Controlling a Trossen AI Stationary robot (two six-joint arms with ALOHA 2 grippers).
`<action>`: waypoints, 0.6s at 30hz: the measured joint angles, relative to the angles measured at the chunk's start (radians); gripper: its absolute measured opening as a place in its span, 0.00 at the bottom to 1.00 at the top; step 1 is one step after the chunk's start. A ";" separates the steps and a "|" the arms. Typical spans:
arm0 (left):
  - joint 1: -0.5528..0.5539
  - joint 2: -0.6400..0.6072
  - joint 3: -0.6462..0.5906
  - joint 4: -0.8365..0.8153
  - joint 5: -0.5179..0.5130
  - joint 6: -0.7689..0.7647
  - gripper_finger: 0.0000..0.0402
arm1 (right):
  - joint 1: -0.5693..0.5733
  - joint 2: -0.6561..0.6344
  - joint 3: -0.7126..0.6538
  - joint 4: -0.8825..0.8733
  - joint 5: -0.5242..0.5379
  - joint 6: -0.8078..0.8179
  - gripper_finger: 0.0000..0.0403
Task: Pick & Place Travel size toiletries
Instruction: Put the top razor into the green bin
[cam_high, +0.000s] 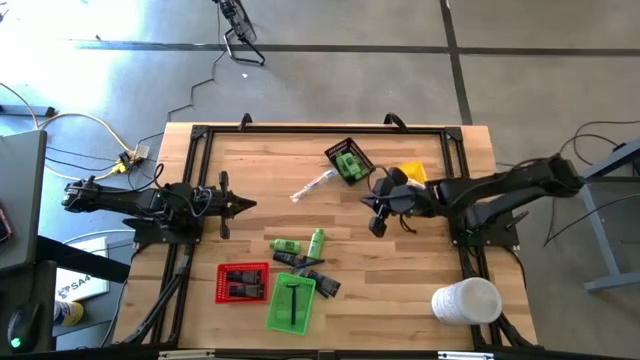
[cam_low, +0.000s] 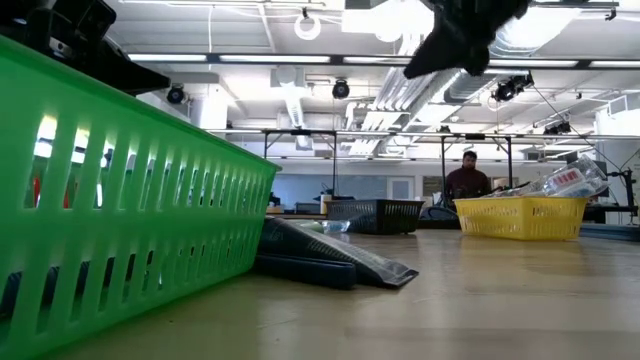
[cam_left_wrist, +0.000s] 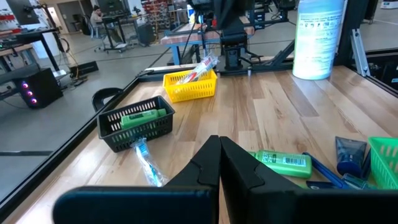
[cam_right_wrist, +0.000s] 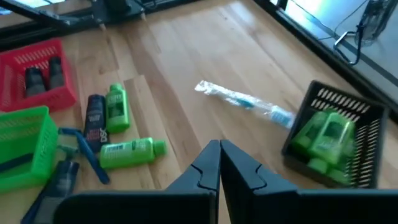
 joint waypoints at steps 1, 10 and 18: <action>0.000 0.000 0.000 0.000 0.000 0.000 0.00 | 0.002 -0.002 -0.028 0.030 0.000 0.001 0.01; 0.000 0.000 0.000 0.000 0.000 -0.001 0.00 | -0.007 -0.046 -0.151 0.157 -0.001 0.022 0.01; 0.000 0.000 0.000 0.000 0.023 -0.005 0.00 | -0.016 -0.133 -0.151 0.105 -0.027 -0.068 0.01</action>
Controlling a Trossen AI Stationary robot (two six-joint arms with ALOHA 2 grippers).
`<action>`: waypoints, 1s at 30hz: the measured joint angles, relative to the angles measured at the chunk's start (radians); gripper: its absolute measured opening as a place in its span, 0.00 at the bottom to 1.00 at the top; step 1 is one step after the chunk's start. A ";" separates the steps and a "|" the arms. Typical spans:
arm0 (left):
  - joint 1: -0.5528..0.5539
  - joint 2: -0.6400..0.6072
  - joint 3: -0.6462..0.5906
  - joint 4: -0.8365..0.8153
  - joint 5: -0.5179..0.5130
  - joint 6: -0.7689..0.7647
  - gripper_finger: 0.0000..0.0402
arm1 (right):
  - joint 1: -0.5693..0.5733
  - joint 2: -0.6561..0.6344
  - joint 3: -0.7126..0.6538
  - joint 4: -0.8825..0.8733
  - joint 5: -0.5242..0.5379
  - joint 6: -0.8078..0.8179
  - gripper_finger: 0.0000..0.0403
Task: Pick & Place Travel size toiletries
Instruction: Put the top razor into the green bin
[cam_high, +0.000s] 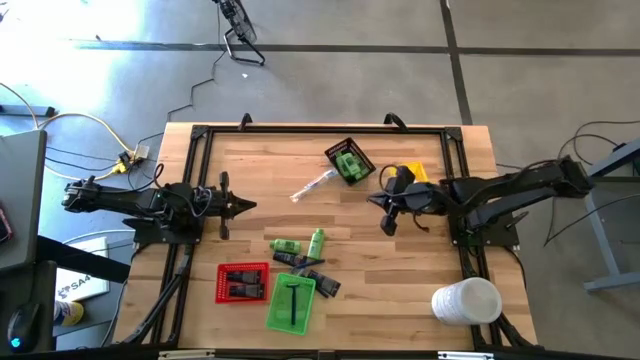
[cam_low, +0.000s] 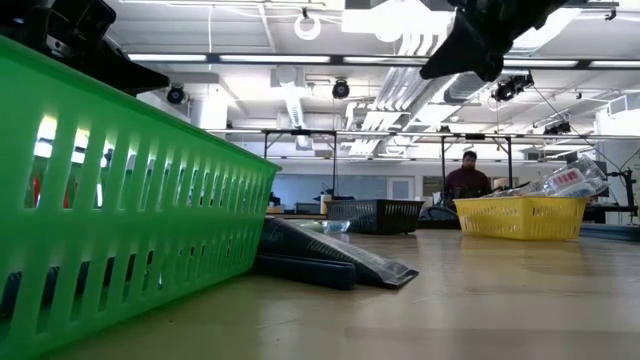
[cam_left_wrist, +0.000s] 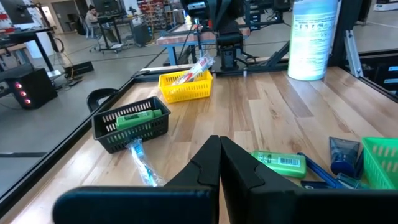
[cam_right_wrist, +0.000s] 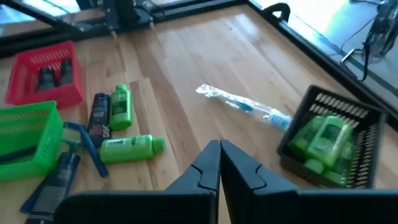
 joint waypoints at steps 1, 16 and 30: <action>0.000 0.000 0.000 0.000 0.000 0.000 0.00 | -0.003 -0.014 0.000 -0.005 0.001 -0.001 0.01; 0.000 0.000 0.000 0.000 0.000 0.001 0.00 | -0.002 -0.051 -0.049 0.061 0.001 -0.015 0.01; 0.000 0.000 0.000 0.000 0.000 0.003 0.00 | -0.009 -0.152 -0.257 0.239 -0.022 -0.018 0.01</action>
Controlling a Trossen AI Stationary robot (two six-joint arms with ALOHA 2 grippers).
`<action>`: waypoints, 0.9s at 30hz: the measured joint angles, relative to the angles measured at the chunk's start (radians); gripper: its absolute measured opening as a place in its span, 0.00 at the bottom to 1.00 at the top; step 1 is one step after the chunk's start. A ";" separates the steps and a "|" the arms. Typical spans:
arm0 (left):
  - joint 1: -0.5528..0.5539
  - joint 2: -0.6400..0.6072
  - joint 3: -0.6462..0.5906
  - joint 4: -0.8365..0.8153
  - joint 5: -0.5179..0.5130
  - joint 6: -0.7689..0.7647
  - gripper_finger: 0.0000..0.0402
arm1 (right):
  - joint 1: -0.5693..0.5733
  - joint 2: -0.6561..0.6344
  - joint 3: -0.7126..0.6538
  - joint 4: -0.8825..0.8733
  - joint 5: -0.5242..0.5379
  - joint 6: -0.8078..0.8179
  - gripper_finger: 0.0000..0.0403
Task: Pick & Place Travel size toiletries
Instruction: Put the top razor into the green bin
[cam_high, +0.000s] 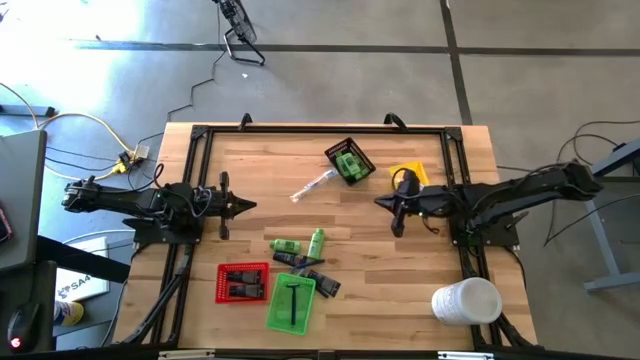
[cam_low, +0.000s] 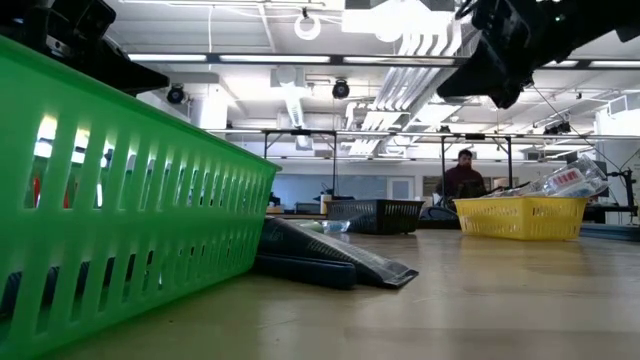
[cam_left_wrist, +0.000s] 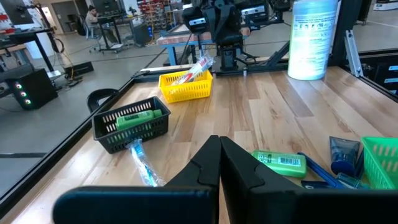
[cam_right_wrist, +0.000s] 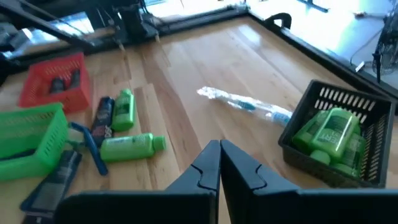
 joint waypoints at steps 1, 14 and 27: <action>0.000 0.000 0.000 0.000 0.000 0.000 0.00 | 0.000 -0.022 -0.006 0.001 -0.001 -0.004 0.01; 0.000 0.000 0.000 0.008 0.000 -0.064 0.00 | 0.000 -0.325 -0.126 -0.012 0.000 -0.092 0.01; 0.000 0.064 0.000 0.029 0.027 -0.291 0.00 | 0.000 -0.494 -0.206 -0.008 0.007 -0.223 0.01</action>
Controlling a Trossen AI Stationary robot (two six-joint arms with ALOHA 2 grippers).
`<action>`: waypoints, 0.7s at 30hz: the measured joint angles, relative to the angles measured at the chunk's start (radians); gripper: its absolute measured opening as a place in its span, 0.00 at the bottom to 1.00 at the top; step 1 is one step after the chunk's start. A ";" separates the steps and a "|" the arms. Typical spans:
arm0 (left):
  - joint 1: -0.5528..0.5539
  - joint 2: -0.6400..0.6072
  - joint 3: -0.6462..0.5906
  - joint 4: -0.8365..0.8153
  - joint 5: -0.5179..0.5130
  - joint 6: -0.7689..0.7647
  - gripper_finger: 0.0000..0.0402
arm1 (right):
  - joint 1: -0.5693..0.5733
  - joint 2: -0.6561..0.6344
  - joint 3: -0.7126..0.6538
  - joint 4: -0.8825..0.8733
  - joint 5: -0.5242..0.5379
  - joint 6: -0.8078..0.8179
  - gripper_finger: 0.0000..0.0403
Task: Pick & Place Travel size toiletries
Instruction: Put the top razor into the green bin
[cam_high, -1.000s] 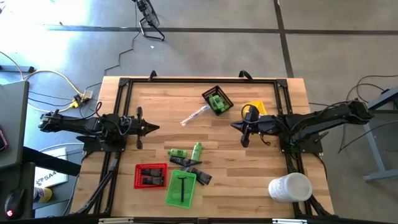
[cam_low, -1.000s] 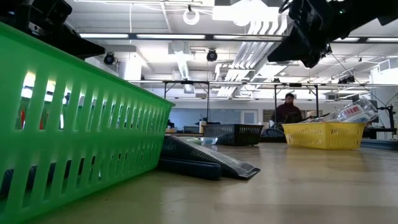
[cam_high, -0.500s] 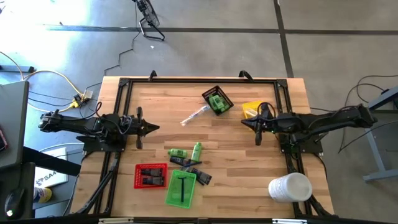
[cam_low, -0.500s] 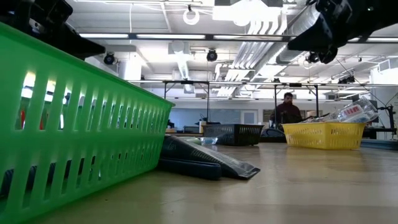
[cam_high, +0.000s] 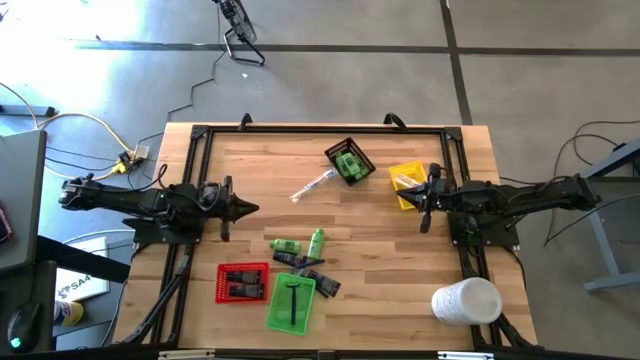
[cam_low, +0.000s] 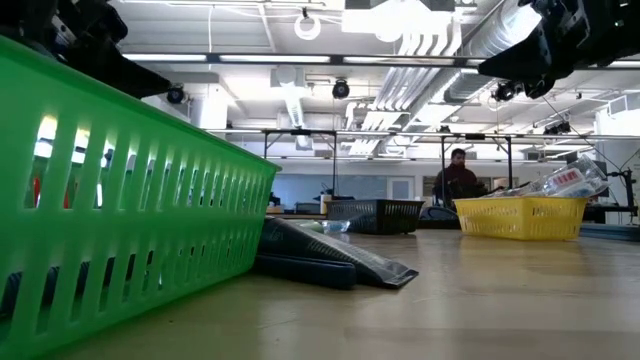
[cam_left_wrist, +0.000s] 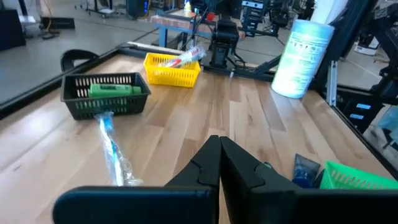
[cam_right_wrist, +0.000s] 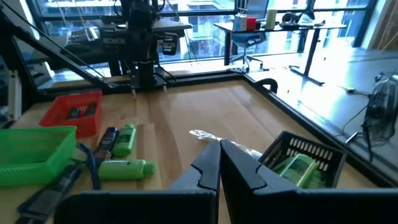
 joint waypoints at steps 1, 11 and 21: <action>-0.001 0.021 0.000 0.021 0.000 -0.012 0.00 | 0.000 -0.003 -0.002 0.001 0.006 -0.012 0.01; -0.001 0.335 0.002 0.317 0.000 -0.042 0.00 | 0.000 -0.005 -0.045 0.009 0.032 0.000 0.01; -0.001 0.592 0.146 0.304 0.005 -0.095 0.00 | 0.000 -0.027 -0.045 0.069 0.032 -0.056 0.01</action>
